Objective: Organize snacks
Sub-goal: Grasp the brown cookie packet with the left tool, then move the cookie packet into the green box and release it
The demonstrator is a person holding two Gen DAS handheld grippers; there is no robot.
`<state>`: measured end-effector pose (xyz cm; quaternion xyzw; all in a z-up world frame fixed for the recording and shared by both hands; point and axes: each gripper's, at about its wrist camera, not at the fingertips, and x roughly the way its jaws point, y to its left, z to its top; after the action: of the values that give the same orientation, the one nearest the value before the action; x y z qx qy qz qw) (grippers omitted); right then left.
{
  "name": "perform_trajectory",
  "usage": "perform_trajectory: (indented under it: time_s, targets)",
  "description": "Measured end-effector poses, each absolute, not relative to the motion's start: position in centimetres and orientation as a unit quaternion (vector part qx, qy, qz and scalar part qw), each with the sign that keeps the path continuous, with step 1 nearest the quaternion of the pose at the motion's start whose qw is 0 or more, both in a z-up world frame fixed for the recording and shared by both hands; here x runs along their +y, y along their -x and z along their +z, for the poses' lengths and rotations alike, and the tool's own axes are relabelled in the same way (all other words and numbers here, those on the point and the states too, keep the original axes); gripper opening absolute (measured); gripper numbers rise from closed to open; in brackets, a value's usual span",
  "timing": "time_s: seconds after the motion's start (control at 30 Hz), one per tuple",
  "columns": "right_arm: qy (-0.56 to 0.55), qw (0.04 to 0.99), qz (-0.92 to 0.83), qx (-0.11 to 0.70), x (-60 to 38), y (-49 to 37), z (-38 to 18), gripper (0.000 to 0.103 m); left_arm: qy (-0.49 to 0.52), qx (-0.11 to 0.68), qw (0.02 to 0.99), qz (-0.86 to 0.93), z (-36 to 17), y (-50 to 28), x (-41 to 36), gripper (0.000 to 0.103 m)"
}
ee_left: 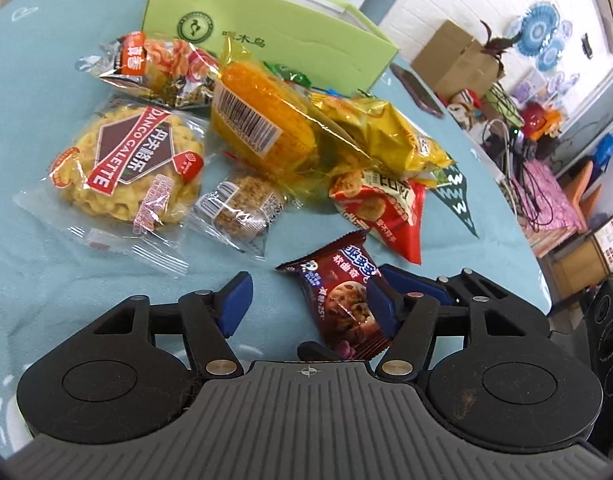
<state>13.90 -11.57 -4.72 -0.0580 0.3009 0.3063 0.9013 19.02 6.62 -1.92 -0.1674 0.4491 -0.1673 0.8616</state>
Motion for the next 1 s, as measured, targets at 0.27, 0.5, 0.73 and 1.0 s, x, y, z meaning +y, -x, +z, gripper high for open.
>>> perform_trajectory:
  time_s: [0.27,0.5,0.73,1.0]
  targets:
    - [0.081,0.903,0.308,0.289,-10.2,-13.6,-4.8,0.073,0.181,0.453,0.849,-0.202,-2.4,-19.0,5.7,0.015]
    - [0.074,0.906,0.313,0.274,-10.4,-13.9,-1.8,0.064,0.183,0.415,0.866,-0.209,1.4,-19.0,6.3,0.013]
    - [0.103,0.923,0.321,0.187,-9.0,-18.3,3.5,0.064,0.147,0.337,0.907,-0.205,7.9,-23.4,7.2,0.013]
    - [0.145,0.918,0.318,0.188,-6.5,-33.4,7.9,0.064,0.101,0.331,0.925,-0.158,10.5,-38.3,7.6,0.014]
